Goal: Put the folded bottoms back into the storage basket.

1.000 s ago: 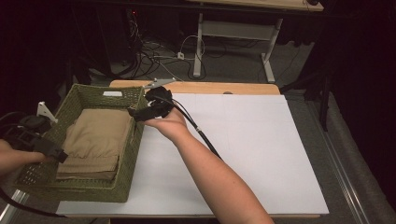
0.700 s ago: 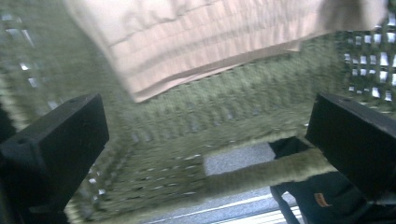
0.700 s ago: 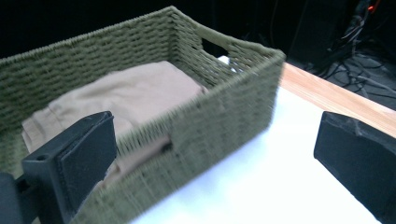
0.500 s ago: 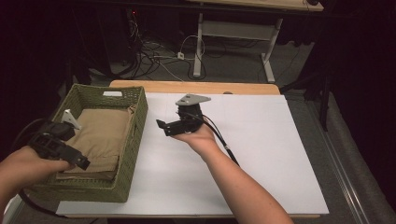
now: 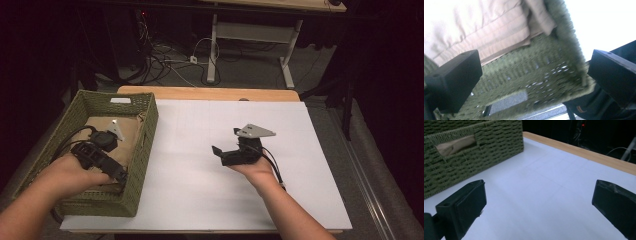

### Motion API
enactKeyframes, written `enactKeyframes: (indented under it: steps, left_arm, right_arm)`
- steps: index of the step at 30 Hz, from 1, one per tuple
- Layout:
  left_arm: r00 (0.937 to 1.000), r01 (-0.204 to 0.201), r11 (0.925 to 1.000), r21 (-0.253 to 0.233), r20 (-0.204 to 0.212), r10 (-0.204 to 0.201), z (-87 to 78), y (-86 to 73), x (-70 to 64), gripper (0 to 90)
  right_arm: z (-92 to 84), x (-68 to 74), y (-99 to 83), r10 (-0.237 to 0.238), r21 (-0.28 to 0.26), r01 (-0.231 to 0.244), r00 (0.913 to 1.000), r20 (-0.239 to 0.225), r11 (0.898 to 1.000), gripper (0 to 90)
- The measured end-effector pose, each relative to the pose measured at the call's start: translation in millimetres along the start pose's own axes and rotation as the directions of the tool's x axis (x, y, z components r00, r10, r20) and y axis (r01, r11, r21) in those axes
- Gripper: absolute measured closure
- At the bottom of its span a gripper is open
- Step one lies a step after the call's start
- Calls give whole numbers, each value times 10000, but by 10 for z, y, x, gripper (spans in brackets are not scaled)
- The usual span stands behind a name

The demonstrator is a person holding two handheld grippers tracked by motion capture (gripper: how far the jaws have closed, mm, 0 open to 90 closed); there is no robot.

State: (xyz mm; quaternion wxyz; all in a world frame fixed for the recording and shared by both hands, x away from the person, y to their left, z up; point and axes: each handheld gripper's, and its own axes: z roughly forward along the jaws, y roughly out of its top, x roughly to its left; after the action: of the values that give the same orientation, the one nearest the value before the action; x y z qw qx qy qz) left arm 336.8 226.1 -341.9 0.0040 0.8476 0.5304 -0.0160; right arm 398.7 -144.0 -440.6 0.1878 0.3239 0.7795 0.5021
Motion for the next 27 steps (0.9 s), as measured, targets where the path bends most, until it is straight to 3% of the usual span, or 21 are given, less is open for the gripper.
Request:
enactKeyframes:
  steps: [8,13,21,27]
  left_arm:
    - [9988,-488,9986,-214,-108,486,-21,171,-231,0]
    - [9947,-1026,9941,-348,-51,1025,-11,354,-466,0]
    - [9863,-1648,9851,-498,0,1650,62,622,-759,0]
    - [9783,-2072,9774,-426,-16,2073,230,798,-968,0]
  right_arm:
    - [-476,-242,-386,187,2,-188,9972,728,9998,2]
    - [-768,-365,-619,275,19,-279,9931,1138,9996,2]
    - [-1213,-429,-972,377,123,-407,9819,1858,9991,2]
    - [-1365,-431,-1098,528,-169,-504,9784,1996,9986,2]
